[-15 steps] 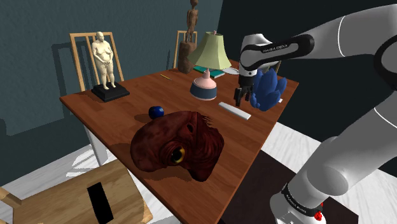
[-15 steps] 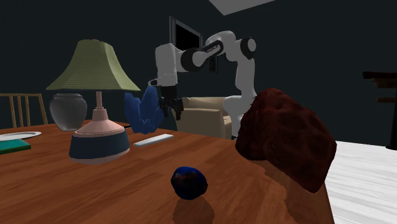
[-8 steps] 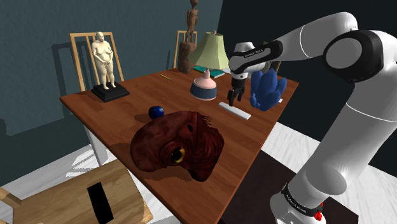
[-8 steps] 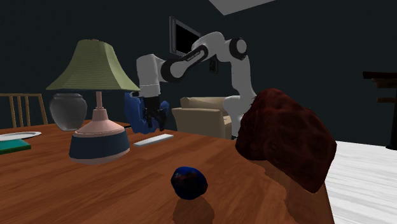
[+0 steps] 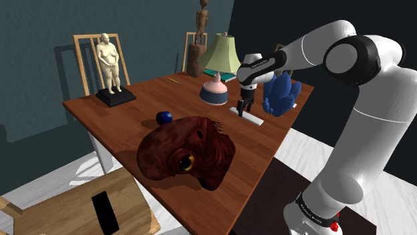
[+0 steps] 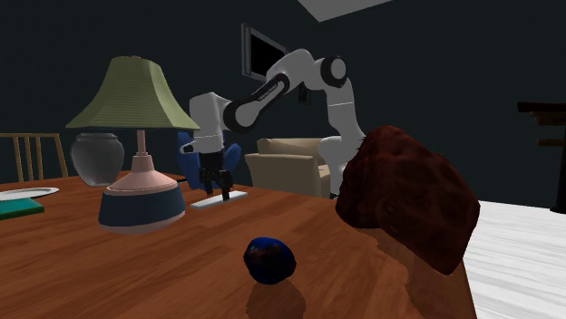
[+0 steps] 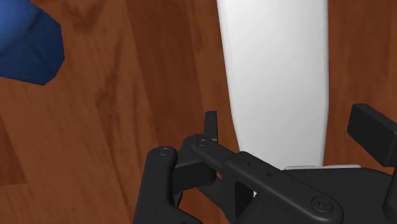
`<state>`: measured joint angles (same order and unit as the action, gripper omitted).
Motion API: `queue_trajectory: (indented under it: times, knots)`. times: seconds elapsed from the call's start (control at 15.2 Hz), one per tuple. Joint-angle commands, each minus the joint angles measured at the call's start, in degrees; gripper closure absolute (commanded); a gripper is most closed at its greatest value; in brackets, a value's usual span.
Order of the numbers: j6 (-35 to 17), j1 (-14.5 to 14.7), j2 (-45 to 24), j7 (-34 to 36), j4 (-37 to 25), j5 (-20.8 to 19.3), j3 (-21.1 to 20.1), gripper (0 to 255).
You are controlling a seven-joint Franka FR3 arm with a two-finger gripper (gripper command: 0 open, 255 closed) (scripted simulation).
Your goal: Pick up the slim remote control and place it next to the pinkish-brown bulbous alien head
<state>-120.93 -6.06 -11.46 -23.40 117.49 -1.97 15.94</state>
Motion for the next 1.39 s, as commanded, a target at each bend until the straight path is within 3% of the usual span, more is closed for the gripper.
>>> queue_trajectory:
  times: [0.0,0.46,0.53,1.32]
  knots:
    - [-1.1,-0.1,-0.3,-0.1,0.7,0.1,0.0,0]
    - [-1.1,-0.1,-0.3,-0.1,0.7,0.1,0.0,0]
    - [-1.1,-0.1,-0.3,-0.1,0.7,0.1,0.0,255]
    - [1.0,0.0,0.9,0.0,-0.1,-0.3,0.1,255]
